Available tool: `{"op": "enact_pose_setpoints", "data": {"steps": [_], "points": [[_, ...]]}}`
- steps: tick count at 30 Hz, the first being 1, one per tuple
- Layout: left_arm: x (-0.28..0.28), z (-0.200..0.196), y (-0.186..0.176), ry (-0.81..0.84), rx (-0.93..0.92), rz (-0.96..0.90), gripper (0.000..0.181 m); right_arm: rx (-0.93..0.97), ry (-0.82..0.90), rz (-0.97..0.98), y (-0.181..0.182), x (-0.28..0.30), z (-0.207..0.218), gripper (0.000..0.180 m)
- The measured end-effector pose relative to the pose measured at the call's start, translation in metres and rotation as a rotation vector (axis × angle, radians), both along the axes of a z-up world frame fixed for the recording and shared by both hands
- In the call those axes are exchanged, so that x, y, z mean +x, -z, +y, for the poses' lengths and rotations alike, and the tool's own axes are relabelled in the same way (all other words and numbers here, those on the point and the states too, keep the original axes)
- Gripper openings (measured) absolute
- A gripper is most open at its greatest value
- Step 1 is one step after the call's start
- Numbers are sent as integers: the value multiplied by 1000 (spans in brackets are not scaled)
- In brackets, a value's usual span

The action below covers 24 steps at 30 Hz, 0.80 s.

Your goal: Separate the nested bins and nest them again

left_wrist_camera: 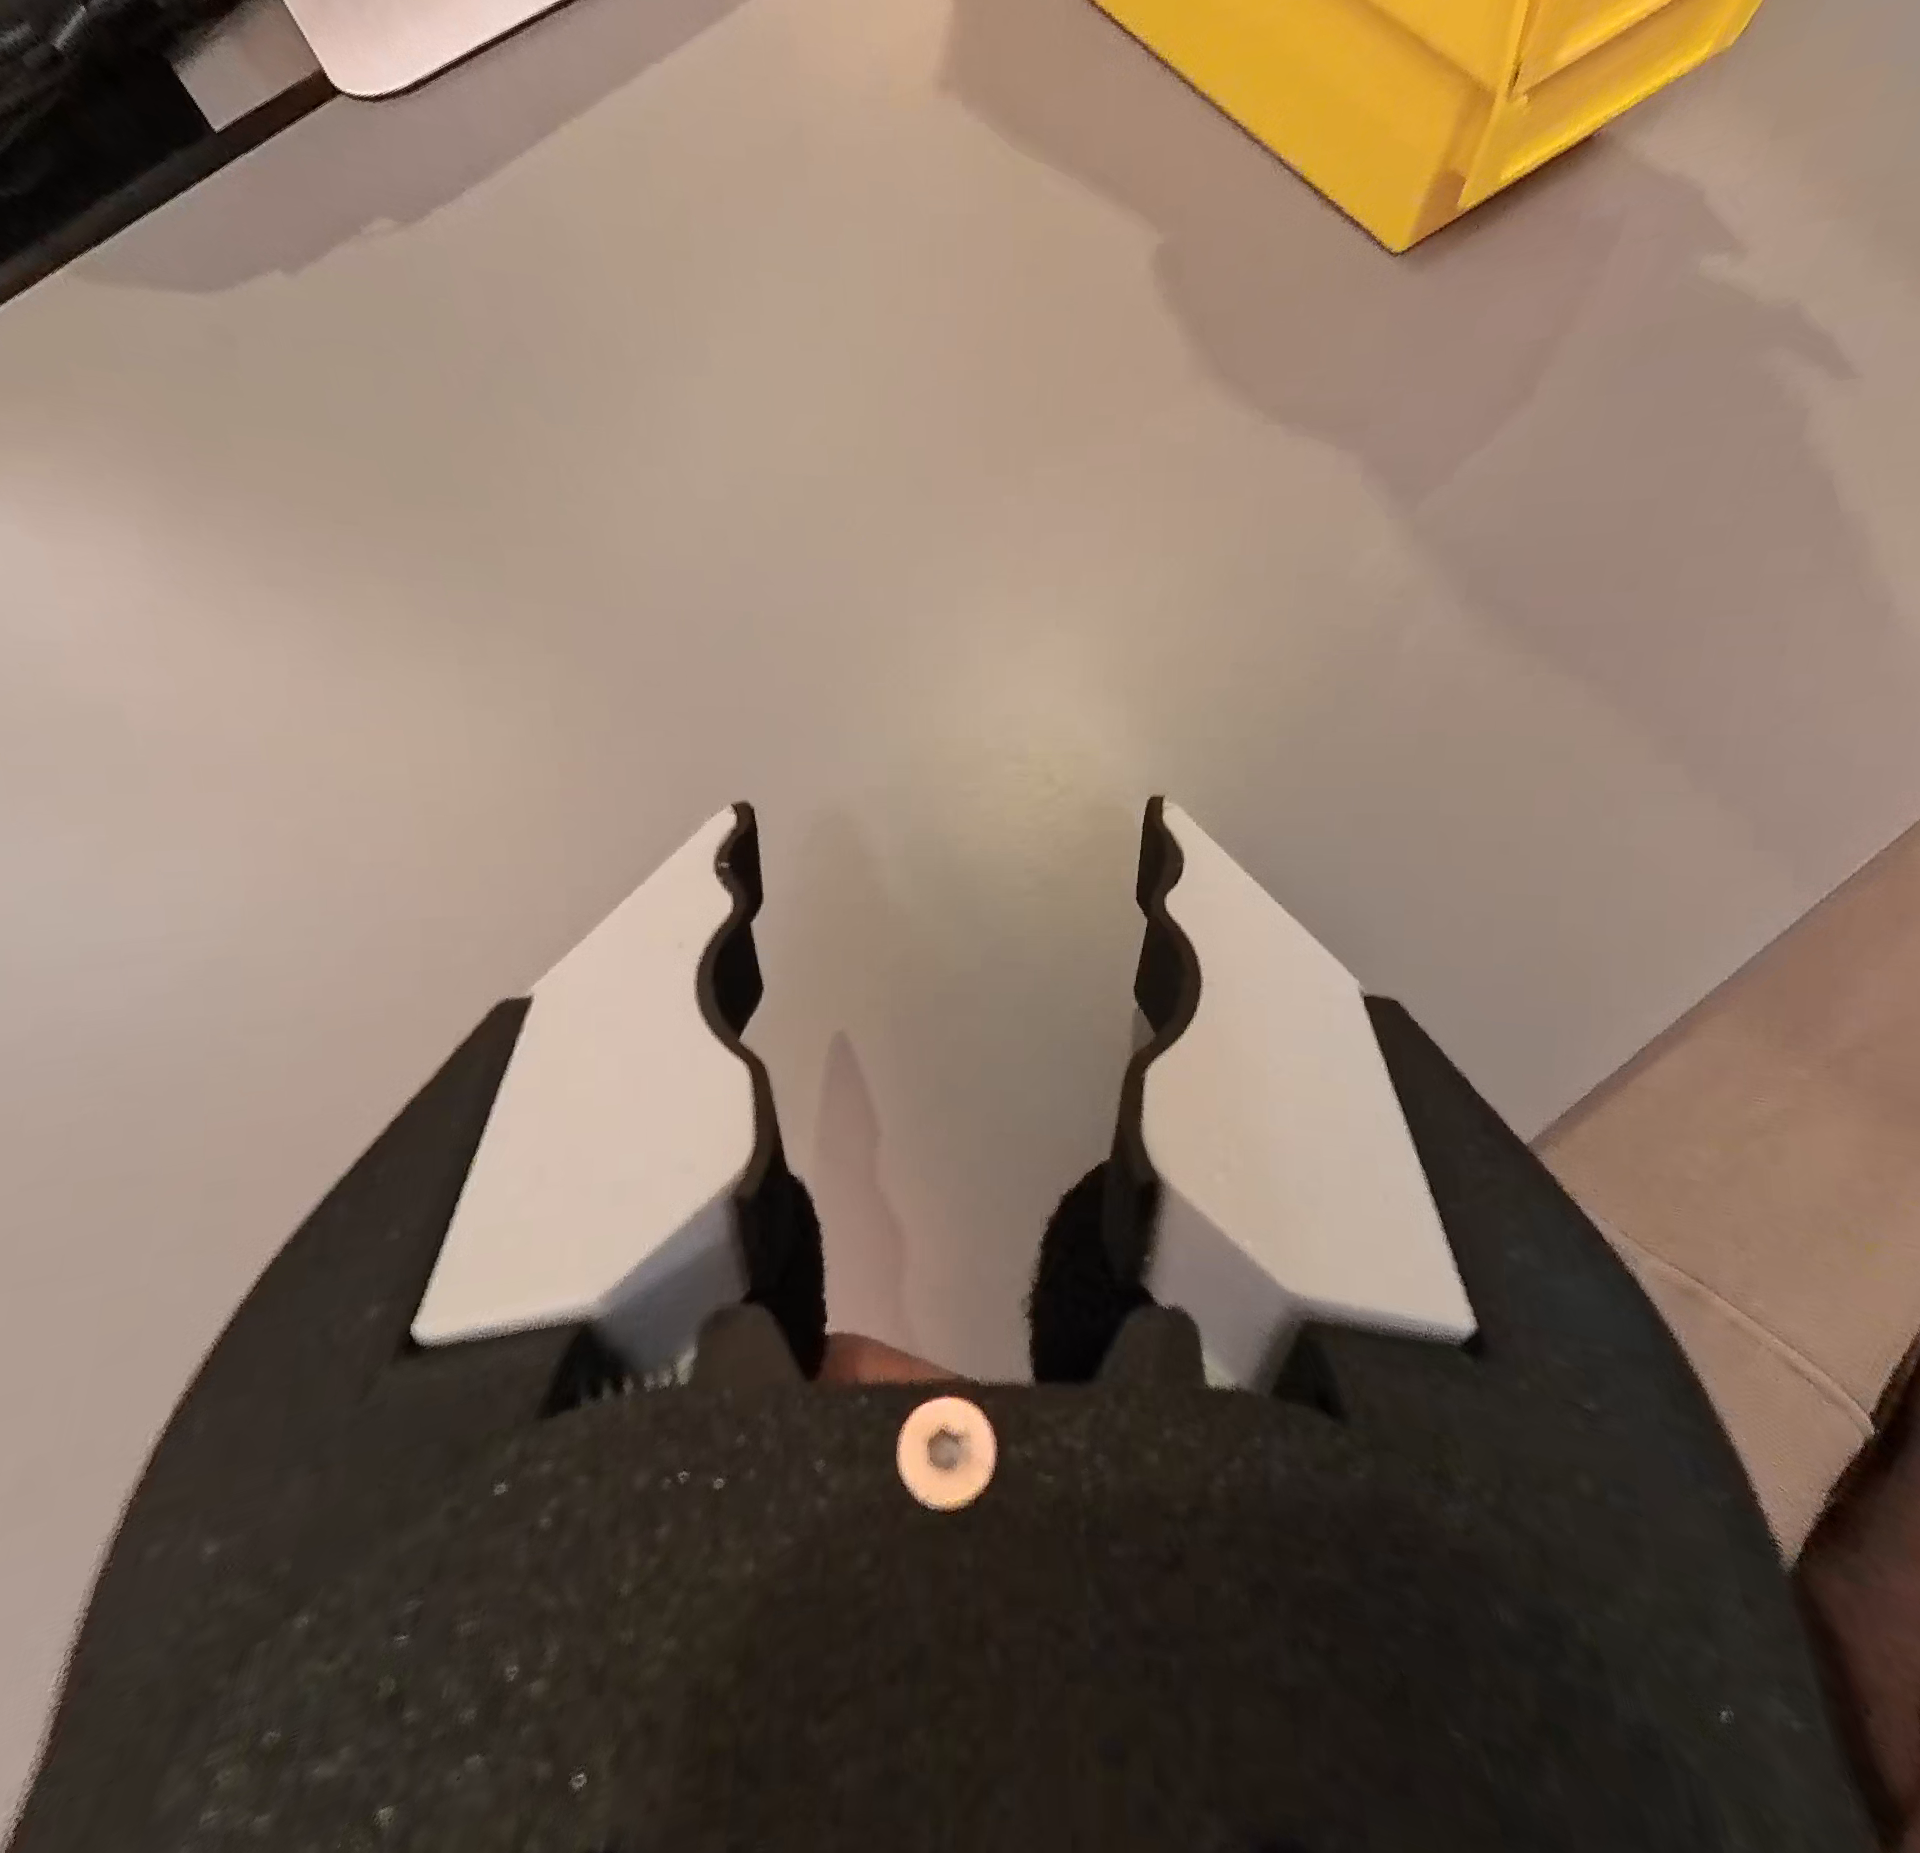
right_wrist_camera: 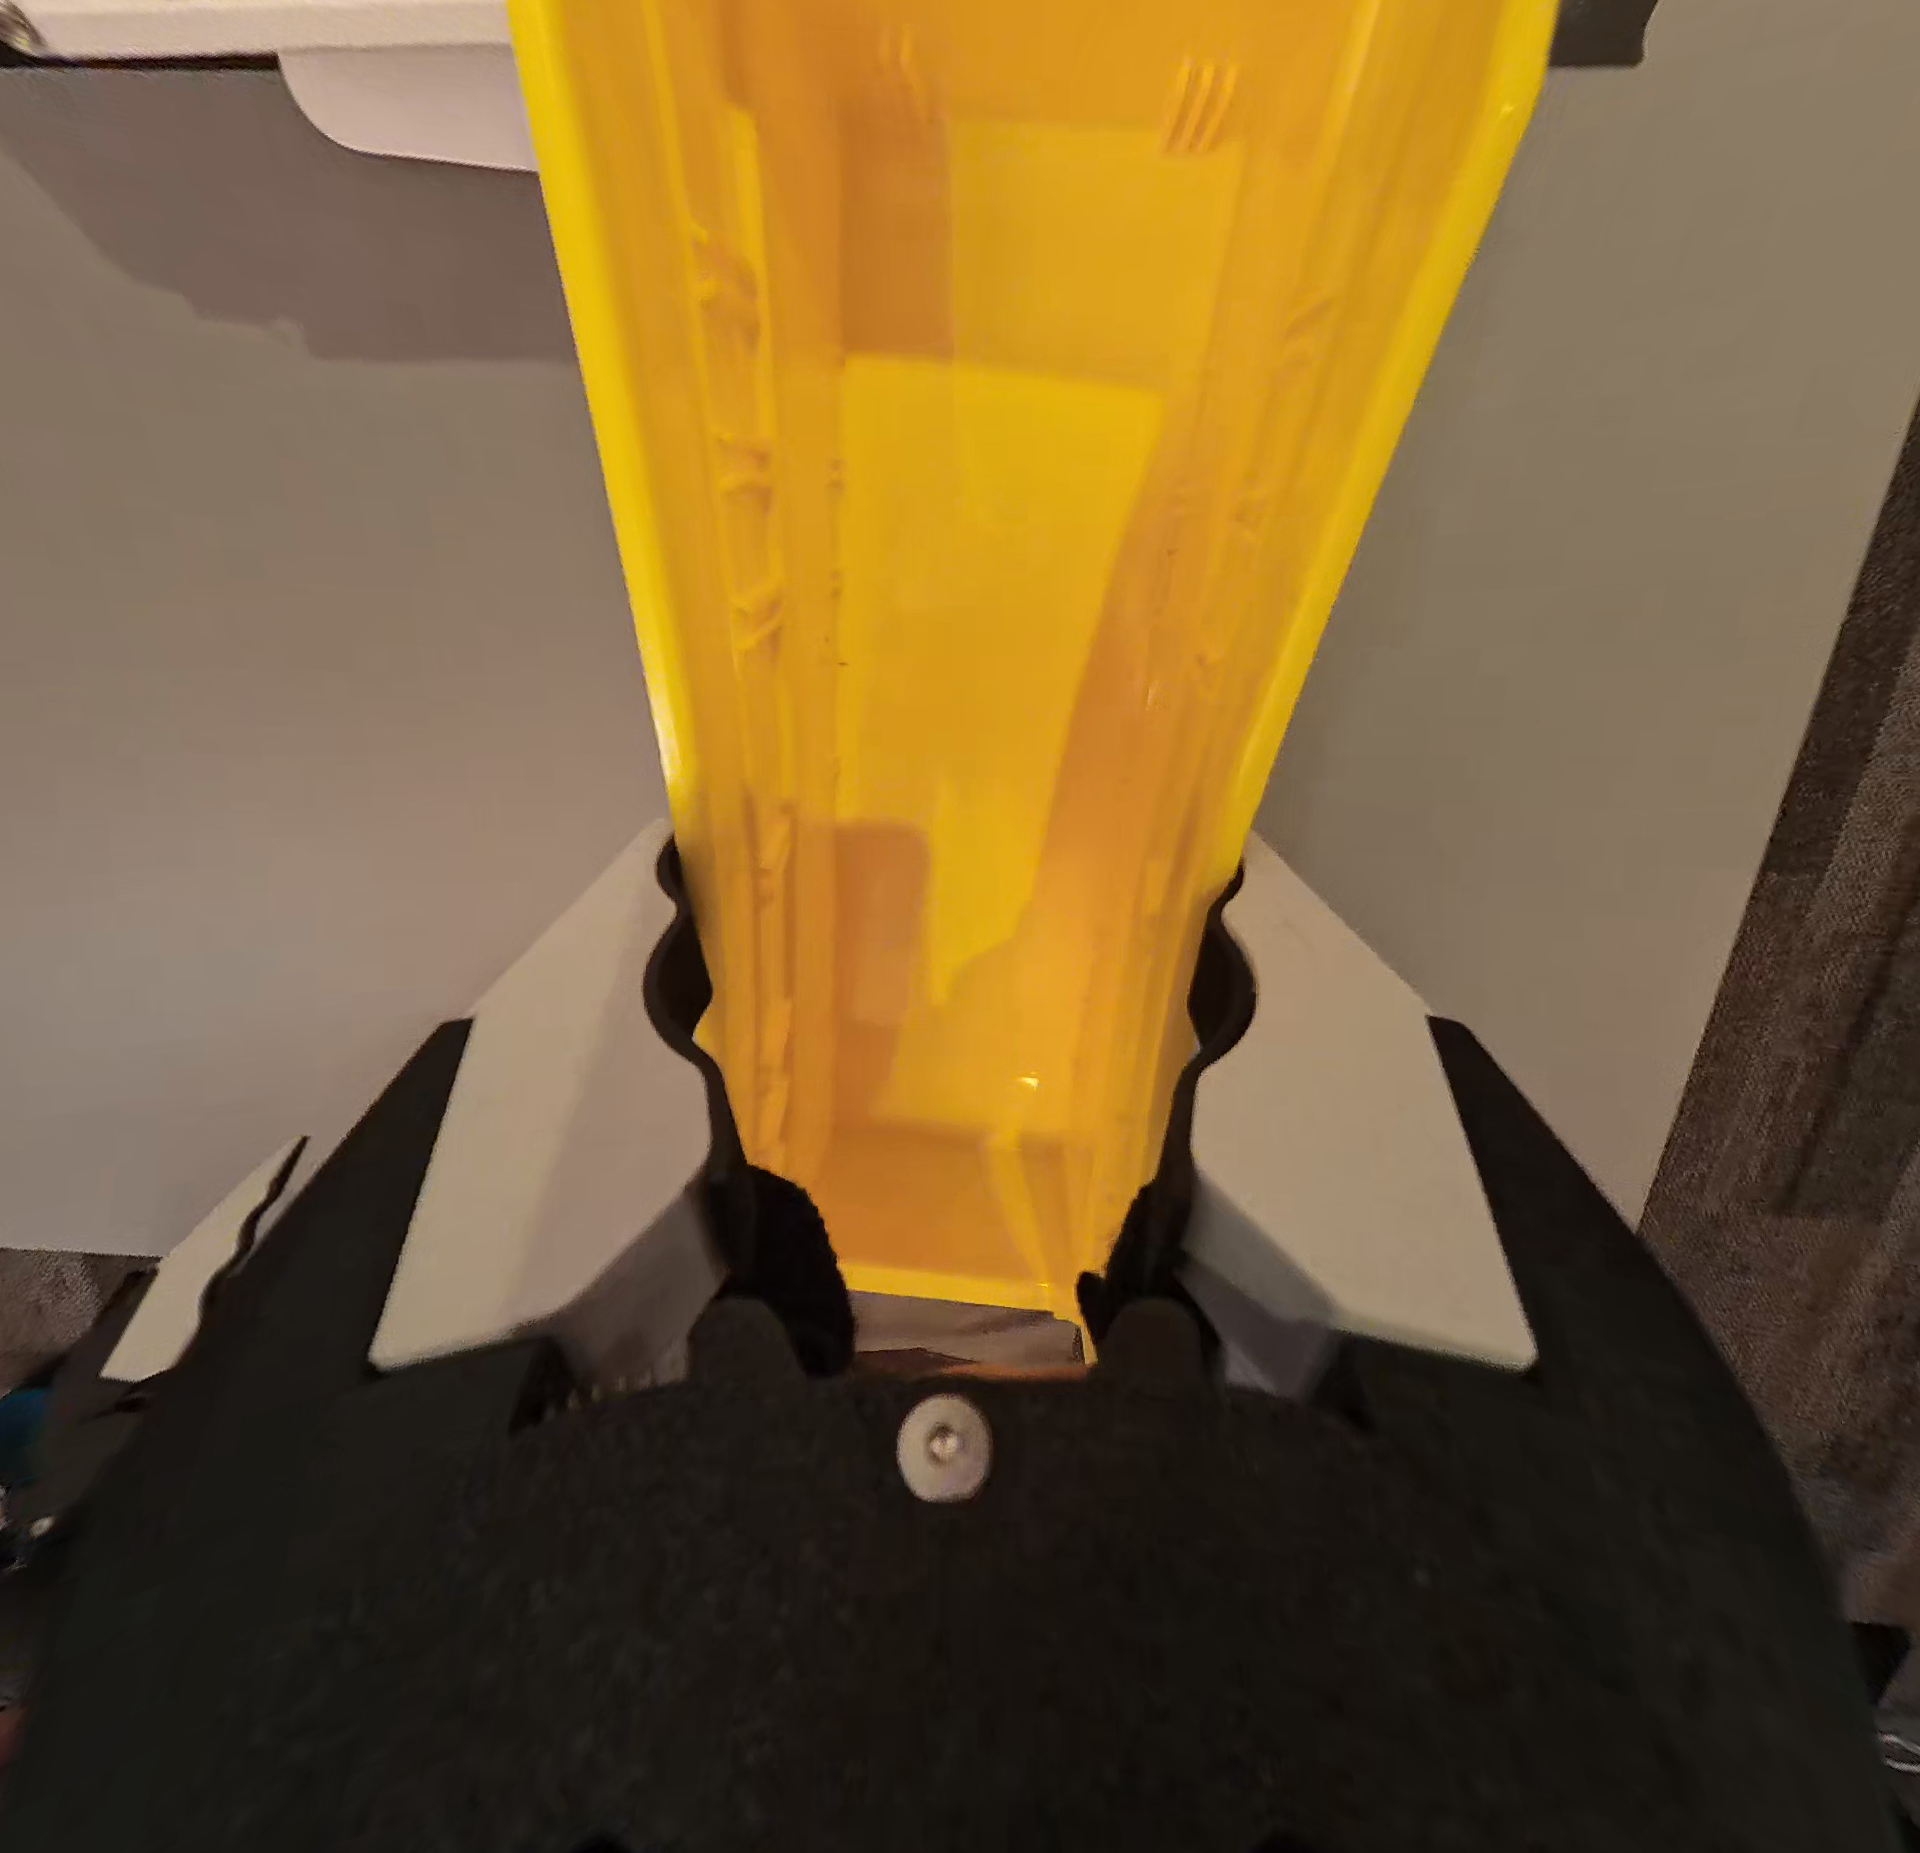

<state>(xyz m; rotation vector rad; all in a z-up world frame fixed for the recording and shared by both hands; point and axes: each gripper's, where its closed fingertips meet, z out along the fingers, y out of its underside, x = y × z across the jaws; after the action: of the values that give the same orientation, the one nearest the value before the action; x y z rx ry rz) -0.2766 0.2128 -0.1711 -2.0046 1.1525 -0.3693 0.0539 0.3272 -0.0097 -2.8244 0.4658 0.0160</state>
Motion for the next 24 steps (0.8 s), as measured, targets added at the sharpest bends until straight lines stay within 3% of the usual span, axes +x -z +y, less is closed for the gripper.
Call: {"op": "enact_pose_setpoints", "data": {"steps": [24], "points": [[2, -6, 5, 17, -44, -1, 71, -115, -8, 22, 76, 4, 12, 98]]}}
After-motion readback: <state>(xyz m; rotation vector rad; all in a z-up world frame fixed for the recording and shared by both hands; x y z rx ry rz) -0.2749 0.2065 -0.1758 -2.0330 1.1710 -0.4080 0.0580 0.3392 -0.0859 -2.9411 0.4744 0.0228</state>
